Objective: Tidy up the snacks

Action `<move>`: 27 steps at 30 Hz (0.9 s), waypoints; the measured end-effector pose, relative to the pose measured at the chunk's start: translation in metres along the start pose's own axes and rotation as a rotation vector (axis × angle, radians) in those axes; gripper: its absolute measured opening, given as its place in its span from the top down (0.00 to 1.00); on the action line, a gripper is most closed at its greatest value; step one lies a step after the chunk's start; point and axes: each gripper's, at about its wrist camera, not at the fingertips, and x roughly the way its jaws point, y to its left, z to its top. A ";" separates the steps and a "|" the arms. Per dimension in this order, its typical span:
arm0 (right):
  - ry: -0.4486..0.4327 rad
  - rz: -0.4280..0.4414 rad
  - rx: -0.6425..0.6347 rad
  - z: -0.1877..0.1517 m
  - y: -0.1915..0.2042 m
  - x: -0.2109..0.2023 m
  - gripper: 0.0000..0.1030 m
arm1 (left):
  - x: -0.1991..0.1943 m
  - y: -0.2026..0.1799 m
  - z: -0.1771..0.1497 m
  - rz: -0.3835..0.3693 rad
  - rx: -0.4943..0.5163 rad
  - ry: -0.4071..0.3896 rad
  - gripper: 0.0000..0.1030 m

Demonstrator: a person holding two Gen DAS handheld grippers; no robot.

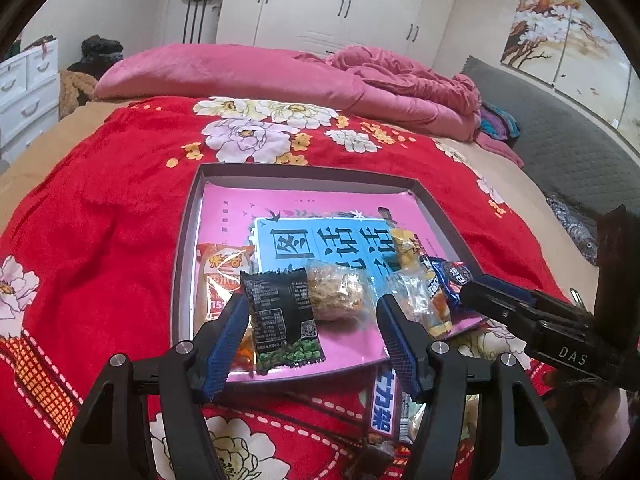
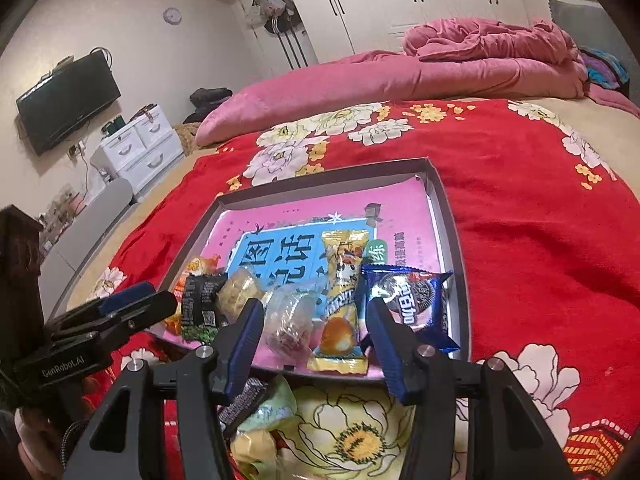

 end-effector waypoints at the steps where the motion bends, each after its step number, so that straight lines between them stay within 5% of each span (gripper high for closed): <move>1: 0.001 -0.001 -0.003 -0.001 0.000 -0.001 0.48 | 0.000 0.000 0.000 0.000 -0.001 0.000 0.34; 27: 0.054 0.011 -0.152 -0.031 0.014 -0.015 0.48 | -0.003 -0.017 -0.017 0.008 0.071 0.050 0.34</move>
